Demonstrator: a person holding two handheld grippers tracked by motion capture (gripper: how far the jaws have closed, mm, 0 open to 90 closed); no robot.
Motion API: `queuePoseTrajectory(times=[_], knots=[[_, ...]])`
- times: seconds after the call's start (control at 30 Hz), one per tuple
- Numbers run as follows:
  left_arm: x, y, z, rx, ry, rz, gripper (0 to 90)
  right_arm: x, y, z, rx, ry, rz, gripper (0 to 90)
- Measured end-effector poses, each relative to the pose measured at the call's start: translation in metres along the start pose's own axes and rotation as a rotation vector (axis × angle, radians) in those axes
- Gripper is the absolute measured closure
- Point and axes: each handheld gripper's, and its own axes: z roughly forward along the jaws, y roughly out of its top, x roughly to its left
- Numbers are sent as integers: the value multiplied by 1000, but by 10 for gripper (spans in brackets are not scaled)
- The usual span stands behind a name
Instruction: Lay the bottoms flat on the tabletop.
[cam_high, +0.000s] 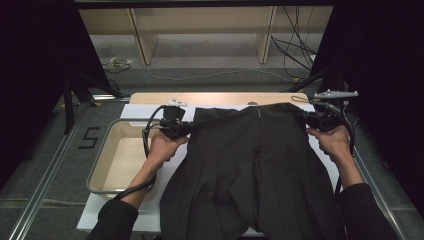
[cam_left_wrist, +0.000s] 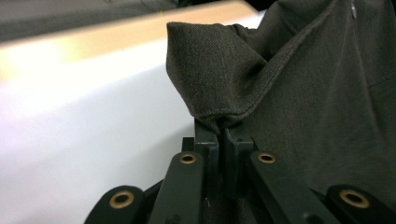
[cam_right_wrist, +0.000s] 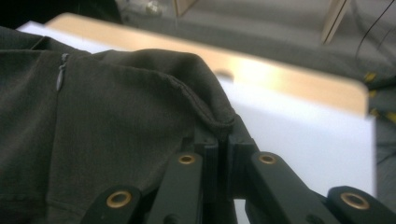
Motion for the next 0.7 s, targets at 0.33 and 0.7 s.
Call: queuePoseTrajectory(times=[0.33, 0.7], knots=[[-2, 49, -16, -41, 39, 37, 867, 9, 25, -3, -15, -36, -49, 865], [-15, 46, -1, -53, 25, 69, 866, -6, 46, -18, -68, -127, -41, 868]])
